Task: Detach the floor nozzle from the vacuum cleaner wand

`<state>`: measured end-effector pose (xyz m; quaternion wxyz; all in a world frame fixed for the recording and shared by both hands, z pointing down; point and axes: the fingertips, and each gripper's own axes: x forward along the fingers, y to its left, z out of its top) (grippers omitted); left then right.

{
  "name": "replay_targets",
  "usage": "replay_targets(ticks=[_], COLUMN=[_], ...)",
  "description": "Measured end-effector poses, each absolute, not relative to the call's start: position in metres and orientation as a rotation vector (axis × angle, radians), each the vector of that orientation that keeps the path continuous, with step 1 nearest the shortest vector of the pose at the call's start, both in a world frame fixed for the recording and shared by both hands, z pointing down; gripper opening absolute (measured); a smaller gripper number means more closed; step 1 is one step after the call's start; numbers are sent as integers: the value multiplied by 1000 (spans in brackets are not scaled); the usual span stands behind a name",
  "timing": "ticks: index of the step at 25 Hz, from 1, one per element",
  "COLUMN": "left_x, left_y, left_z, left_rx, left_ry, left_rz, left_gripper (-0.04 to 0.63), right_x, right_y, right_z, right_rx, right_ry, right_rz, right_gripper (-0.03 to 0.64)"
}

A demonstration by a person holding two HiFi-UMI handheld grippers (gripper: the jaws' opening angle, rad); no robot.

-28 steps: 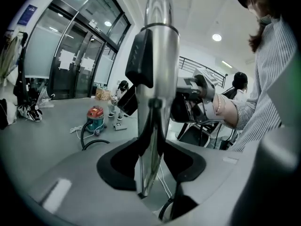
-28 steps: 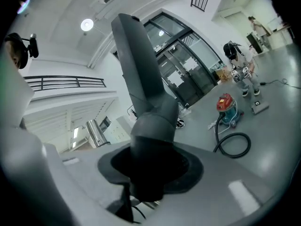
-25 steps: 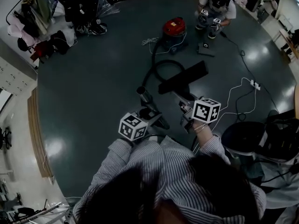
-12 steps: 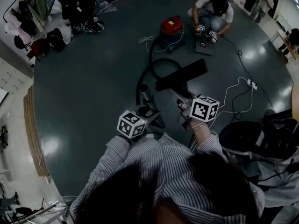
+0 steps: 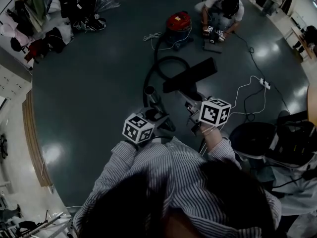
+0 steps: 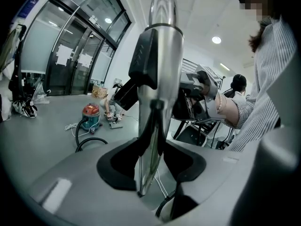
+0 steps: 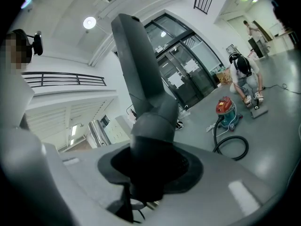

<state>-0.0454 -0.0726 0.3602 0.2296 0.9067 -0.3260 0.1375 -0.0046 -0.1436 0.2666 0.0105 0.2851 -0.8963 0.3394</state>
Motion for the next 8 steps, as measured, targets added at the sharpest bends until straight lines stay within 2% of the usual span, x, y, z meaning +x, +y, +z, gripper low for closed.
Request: replay_targets(ticks=[8], left_x=[-44], left_y=[-71], left_z=[362], left_rx=[2503], left_ry=[-884], left_rz=[395], left_gripper=[178], right_x=[-3], right_y=[-144], right_z=[272], right_rx=[891], right_ry=[-2771], right_rz=[1050], right_gripper=[143])
